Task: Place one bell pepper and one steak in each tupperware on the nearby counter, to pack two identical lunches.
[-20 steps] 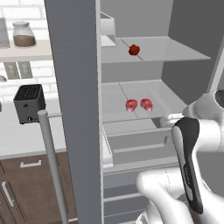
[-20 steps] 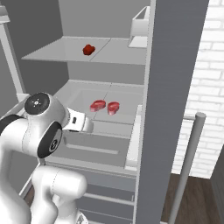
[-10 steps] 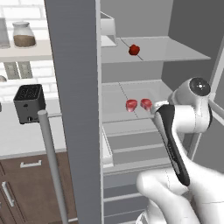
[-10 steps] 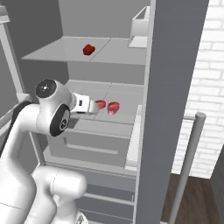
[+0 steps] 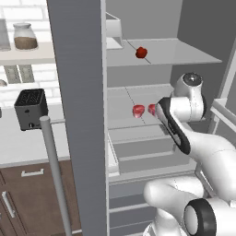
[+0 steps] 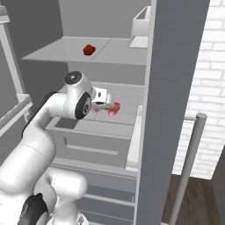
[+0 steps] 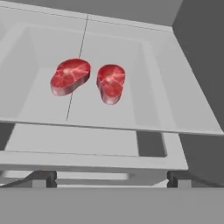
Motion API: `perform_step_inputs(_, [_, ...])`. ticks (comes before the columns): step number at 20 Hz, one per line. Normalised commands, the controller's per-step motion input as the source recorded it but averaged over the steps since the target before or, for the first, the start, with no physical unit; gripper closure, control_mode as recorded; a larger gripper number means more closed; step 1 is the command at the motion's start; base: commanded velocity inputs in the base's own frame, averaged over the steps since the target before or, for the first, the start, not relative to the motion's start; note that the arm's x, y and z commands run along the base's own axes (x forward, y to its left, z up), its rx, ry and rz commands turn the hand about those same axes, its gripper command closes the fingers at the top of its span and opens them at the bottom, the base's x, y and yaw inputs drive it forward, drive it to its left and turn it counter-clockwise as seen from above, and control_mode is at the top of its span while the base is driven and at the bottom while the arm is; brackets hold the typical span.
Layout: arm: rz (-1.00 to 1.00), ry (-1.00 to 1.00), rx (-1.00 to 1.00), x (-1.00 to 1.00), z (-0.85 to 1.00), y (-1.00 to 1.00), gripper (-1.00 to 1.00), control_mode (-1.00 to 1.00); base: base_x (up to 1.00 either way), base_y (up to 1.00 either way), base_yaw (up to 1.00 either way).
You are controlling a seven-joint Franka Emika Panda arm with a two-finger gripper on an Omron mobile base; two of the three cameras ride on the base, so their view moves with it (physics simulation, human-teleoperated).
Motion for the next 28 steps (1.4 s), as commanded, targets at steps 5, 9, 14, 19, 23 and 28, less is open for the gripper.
perform_step_inputs(5, [0.04,0.20,0.00,0.79,-0.60,-0.09,-1.00,-1.00,0.00,0.00,0.00])
perform_step_inputs(9, [0.08,0.04,0.00,0.63,-0.31,-0.05,-1.00,-1.00,0.00,0.00,0.00])
perform_step_inputs(14, [0.03,-0.04,0.00,0.28,-0.14,-0.01,-1.00,-1.00,0.00,0.00,0.00])
perform_step_inputs(19, [0.00,-0.02,0.00,0.20,-0.22,0.00,-1.00,-1.00,0.00,0.00,0.00])
perform_step_inputs(23, [0.00,-0.08,0.00,0.37,-0.40,0.00,-1.00,-1.00,0.00,0.00,0.00])
perform_step_inputs(28, [0.00,-0.05,0.02,0.38,-0.17,0.00,-1.00,-1.00,0.00,0.00,0.00])
